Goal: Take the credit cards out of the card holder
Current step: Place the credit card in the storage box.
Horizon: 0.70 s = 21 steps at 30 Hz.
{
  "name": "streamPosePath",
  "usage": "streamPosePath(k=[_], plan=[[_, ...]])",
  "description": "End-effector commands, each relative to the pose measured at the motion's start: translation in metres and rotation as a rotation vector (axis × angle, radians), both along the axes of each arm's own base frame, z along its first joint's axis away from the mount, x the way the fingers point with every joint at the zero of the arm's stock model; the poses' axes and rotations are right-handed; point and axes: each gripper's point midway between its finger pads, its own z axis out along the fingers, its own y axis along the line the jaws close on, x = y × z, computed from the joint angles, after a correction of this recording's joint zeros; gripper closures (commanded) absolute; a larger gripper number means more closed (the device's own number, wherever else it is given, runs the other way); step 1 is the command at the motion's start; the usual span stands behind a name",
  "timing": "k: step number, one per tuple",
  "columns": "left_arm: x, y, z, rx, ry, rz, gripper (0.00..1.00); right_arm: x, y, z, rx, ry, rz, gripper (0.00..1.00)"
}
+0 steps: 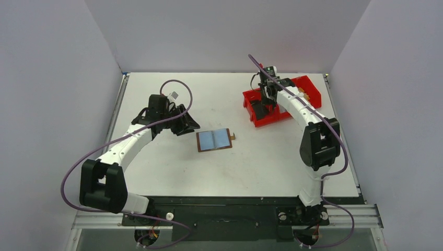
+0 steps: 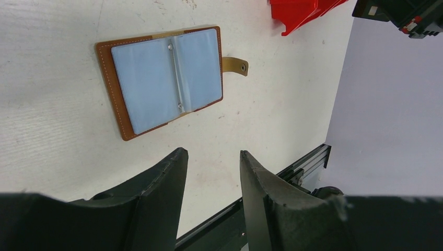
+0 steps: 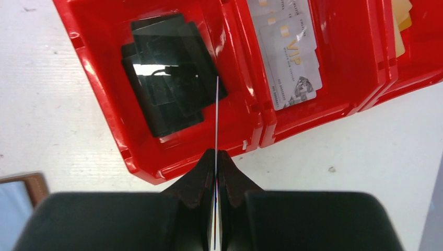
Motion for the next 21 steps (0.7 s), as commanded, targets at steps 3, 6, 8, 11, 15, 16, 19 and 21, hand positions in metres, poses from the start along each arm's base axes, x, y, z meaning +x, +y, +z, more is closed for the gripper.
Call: streamPosePath(k=[3, 6, 8, 11, 15, 16, 19, 21], plan=[[0.003, -0.002, 0.029, -0.035, -0.085, -0.024, 0.61, 0.017, 0.002, 0.014, -0.125, -0.041, 0.056, 1.0], [0.002, -0.002, 0.029, -0.032, -0.086, -0.024, 0.61, 0.025, 0.007, 0.008, -0.172, -0.043, 0.066, 1.0], [0.001, -0.001, 0.03, -0.03, -0.088, -0.022, 0.61, 0.03, 0.011, 0.006, -0.19, -0.043, 0.079, 1.0], [0.0, -0.001, 0.031, -0.027, -0.089, -0.02, 0.61, 0.036, 0.012, 0.003, -0.218, -0.044, 0.088, 1.0], [0.0, -0.001, 0.031, -0.029, -0.088, -0.017, 0.61, 0.045, 0.011, 0.001, -0.257, -0.048, 0.086, 1.0], [-0.001, -0.001, 0.031, -0.029, -0.087, -0.016, 0.61, 0.047, 0.012, -0.001, -0.263, -0.049, 0.087, 0.99], [0.0, -0.001, 0.031, -0.034, -0.084, -0.012, 0.61, 0.051, 0.013, -0.006, -0.301, -0.043, 0.092, 0.94], [0.0, -0.001, 0.031, -0.035, -0.085, -0.011, 0.61, 0.052, 0.014, -0.01, -0.321, -0.039, 0.093, 0.91]])
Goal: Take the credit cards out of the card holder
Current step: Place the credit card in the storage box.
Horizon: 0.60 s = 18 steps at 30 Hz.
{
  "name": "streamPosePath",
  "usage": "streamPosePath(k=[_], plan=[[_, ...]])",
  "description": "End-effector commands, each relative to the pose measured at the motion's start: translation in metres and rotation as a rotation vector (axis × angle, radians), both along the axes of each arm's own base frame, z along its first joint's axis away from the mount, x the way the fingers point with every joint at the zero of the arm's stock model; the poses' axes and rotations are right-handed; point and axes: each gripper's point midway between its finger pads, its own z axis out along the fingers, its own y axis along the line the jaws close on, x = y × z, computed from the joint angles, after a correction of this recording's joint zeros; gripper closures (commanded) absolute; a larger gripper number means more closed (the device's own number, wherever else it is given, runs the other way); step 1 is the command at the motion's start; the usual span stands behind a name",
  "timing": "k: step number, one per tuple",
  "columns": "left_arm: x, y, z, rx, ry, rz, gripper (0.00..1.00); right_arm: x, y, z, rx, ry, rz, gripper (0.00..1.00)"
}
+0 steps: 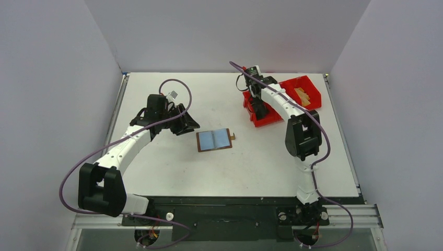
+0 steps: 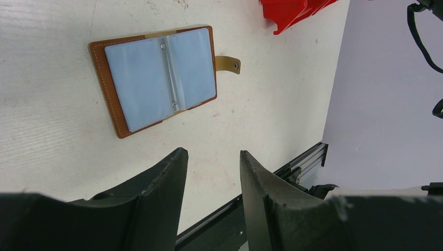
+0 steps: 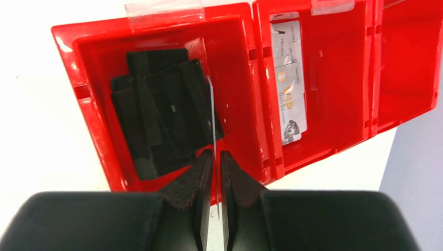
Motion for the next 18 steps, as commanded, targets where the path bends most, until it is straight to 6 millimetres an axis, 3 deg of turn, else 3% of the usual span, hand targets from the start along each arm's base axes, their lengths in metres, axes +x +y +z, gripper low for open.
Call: streamPosePath(k=[1, 7, 13, 18], plan=[[0.004, -0.001, 0.021, -0.023, -0.061, -0.006, 0.61, 0.013, -0.003, 0.015, -0.07, -0.056, -0.01, 0.89], [0.005, -0.001, 0.022, -0.017, -0.06, -0.003, 0.61, 0.013, 0.004, 0.02, -0.037, -0.065, -0.011, 0.7], [0.006, 0.0, 0.018, -0.014, -0.051, 0.008, 0.61, 0.003, 0.022, 0.055, 0.104, -0.107, 0.0, 0.58], [0.007, 0.005, 0.013, 0.012, -0.042, 0.04, 0.61, -0.022, 0.045, 0.083, 0.271, -0.126, 0.008, 0.52]])
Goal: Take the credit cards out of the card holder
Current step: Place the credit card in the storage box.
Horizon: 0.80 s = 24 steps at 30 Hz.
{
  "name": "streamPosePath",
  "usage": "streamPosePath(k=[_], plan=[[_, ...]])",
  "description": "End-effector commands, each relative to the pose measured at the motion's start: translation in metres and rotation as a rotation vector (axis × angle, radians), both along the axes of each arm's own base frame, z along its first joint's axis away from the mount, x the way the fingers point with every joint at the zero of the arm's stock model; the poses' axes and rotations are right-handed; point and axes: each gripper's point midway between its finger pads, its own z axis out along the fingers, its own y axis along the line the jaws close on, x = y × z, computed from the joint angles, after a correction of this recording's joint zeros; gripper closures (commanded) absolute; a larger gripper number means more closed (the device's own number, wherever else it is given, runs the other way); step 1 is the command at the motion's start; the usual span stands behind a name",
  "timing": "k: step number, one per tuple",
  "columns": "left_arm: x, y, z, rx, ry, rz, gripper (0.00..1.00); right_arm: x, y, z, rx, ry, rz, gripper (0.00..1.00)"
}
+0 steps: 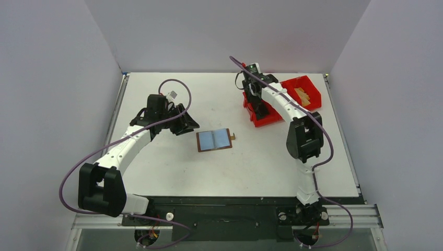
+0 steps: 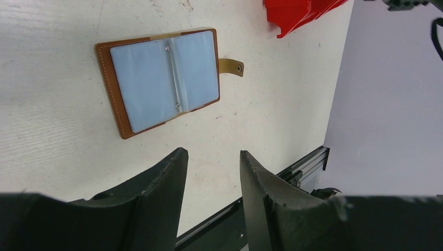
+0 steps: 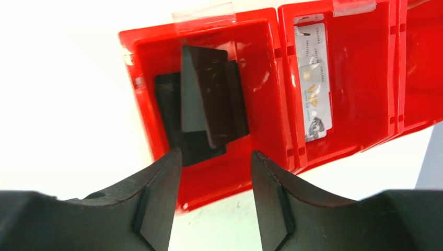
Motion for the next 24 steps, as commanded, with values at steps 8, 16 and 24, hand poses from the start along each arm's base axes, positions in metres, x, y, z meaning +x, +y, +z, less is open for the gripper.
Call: streamPosePath(k=[8, 16, 24], plan=[[0.01, 0.043, -0.005, 0.149, -0.011, 0.169, 0.61, -0.073, 0.08, 0.067, 0.411, -0.078, -0.005, 0.49], [0.009, 0.081, -0.018, 0.22, 0.027, 0.284, 0.61, -0.121, 0.16, 0.053, 0.556, -0.006, 0.1, 0.46], [0.007, 0.094, -0.016, 0.219, 0.026, 0.319, 0.6, -0.154, 0.231, 0.004, 0.58, 0.125, 0.182, 0.42]])
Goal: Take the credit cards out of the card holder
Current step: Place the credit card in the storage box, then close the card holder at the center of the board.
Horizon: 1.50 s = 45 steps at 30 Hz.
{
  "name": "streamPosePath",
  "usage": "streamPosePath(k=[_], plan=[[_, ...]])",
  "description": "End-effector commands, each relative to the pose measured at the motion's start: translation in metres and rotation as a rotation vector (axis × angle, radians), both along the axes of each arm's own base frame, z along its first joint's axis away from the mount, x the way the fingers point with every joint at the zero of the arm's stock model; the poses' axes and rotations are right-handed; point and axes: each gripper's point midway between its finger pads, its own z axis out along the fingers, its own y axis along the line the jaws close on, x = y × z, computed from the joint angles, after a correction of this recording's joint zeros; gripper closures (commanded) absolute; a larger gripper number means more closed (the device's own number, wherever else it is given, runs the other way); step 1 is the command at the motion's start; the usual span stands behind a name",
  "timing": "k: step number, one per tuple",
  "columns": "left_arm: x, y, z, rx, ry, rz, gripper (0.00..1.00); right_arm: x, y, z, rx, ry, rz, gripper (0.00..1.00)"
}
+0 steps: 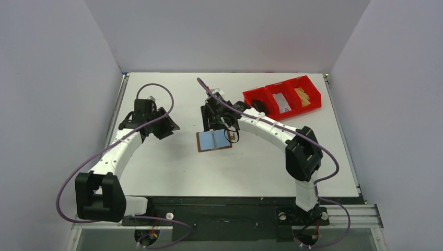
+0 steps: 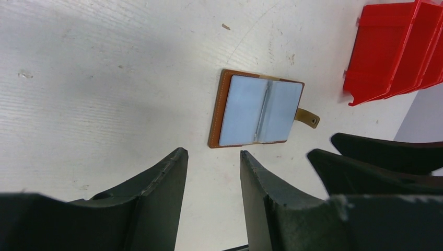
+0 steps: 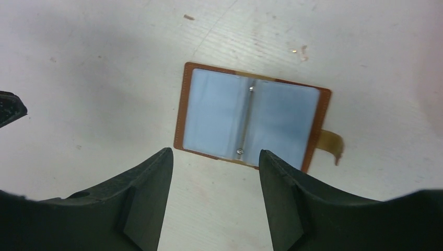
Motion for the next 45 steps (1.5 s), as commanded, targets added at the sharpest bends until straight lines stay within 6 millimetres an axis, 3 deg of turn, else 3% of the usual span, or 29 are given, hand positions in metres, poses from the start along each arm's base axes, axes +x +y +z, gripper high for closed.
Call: streamPosePath(k=[1, 10, 21, 34, 36, 45], plan=[[-0.001, 0.008, 0.011, 0.017, -0.041, 0.01, 0.6, -0.004, 0.038, -0.026, 0.041, 0.044, 0.012, 0.42], [-0.004, 0.005, 0.009, -0.001, -0.038, 0.001, 0.61, -0.012, 0.054, -0.076, -0.034, 0.108, 0.034, 0.39], [-0.002, 0.002, 0.006, -0.017, -0.032, -0.009, 0.6, -0.011, 0.057, -0.093, -0.075, 0.116, 0.033, 0.37], [-0.001, 0.0, 0.003, -0.025, -0.029, -0.012, 0.6, -0.021, 0.044, -0.134, -0.258, 0.131, 0.03, 0.39], [-0.001, 0.0, 0.004, -0.026, -0.031, -0.011, 0.61, -0.023, 0.042, -0.138, -0.269, 0.138, 0.029, 0.41], [0.0, -0.001, 0.003, -0.032, -0.028, -0.014, 0.6, -0.028, 0.039, -0.146, -0.215, 0.2, 0.027, 0.7]])
